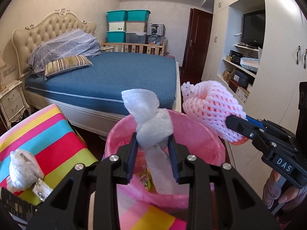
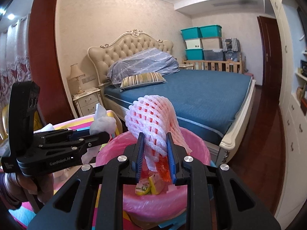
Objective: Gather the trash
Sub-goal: 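Carry both items to the pink bin and open both grippers over it, then move both open tools back over the table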
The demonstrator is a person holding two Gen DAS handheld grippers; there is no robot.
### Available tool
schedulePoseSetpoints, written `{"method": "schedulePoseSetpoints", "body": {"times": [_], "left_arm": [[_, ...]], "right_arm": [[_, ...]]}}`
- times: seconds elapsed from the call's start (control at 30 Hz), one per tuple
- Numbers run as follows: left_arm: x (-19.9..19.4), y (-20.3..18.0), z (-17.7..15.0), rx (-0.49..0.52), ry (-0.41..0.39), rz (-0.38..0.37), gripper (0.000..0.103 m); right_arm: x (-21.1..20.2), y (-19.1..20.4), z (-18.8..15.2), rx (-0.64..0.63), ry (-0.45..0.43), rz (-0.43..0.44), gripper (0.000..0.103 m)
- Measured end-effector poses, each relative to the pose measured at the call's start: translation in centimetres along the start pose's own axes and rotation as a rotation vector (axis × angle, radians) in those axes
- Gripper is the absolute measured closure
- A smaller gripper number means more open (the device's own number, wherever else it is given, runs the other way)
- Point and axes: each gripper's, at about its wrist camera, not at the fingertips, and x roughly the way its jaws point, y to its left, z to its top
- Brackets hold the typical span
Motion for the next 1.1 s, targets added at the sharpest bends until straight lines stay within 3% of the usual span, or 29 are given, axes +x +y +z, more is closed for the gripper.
{"method": "schedulePoseSetpoints", "body": {"times": [0.03,0.1,0.13,0.17,0.43,0.53,0.8,1.1], "left_arm": [[0.4,0.1,0.0,-0.006,0.003,0.0,0.048],[0.8,0.5,-0.2,-0.023,-0.006,0.042,0.028],[0.8,0.8,-0.3,-0.035,-0.013,0.061,0.025],[0.7,1.2,-0.5,-0.047,-0.009,0.059,0.024],[-1.7,2.4,-2.0,-0.06,-0.015,0.08,0.013],[-3.7,2.7,-3.0,-0.071,-0.044,0.098,0.005],[-8.2,2.8,-5.4,-0.047,-0.047,0.13,0.005],[-14.2,3.7,-9.6,-0.01,-0.044,0.14,0.005]], "right_arm": [[0.5,-0.5,0.1,0.006,0.003,-0.006,0.072],[1.1,-1.2,0.0,0.01,0.006,-0.013,0.056],[1.2,-1.6,-0.1,0.027,0.001,-0.025,0.039],[1.0,-1.9,-0.1,0.041,-0.007,-0.024,0.036],[-1.7,-2.1,-1.3,0.06,-0.032,-0.037,0.036],[-3.2,-0.8,-2.2,0.041,-0.038,-0.04,0.036],[-5.2,2.9,-5.4,0.014,0.001,-0.056,0.036],[-4.6,8.3,-8.2,-0.026,0.085,0.036,0.035]]}}
